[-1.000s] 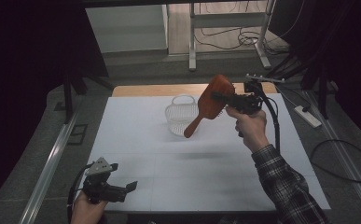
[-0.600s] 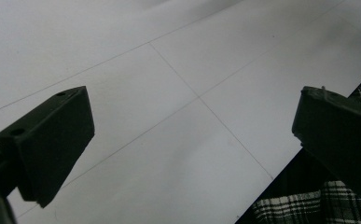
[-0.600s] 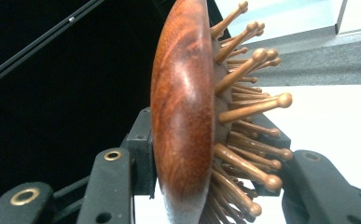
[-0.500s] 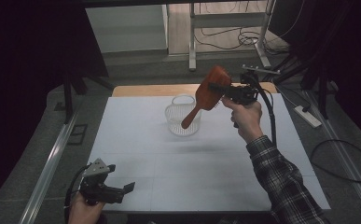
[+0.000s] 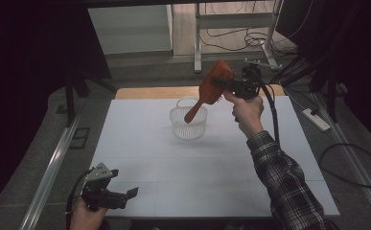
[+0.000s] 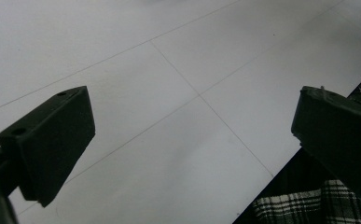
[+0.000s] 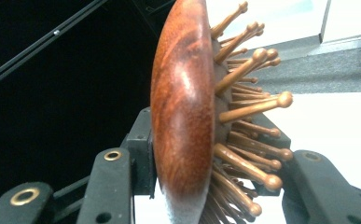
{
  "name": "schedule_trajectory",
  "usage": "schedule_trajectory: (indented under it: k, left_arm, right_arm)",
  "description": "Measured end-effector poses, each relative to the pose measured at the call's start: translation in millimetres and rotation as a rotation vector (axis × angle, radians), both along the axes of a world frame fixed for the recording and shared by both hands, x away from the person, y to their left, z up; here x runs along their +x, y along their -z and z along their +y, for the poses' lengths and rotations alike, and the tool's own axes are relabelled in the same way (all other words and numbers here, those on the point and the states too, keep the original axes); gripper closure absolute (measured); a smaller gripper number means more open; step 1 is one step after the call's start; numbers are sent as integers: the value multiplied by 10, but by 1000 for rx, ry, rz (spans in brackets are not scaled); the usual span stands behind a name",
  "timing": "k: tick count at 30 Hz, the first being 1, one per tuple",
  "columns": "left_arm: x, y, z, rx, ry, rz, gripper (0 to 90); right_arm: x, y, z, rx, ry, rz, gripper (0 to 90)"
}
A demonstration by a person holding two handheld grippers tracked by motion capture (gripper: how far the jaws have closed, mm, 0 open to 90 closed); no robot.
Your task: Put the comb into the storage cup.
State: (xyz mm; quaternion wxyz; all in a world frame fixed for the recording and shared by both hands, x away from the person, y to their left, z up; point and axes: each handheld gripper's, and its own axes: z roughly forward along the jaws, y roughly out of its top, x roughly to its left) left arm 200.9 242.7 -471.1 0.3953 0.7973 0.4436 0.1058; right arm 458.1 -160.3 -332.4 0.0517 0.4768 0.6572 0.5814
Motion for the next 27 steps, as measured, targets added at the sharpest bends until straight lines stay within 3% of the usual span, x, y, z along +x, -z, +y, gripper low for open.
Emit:
schedule_trajectory:
  k: [9,27]
  left_arm:
    - [5,4,0,1,2,4,8]
    - [9,9,7,-8,2,10,10]
  right_arm:
    - [105,104,85,-29,28,6,523]
    - [148,301,288,-78,33,16,523]
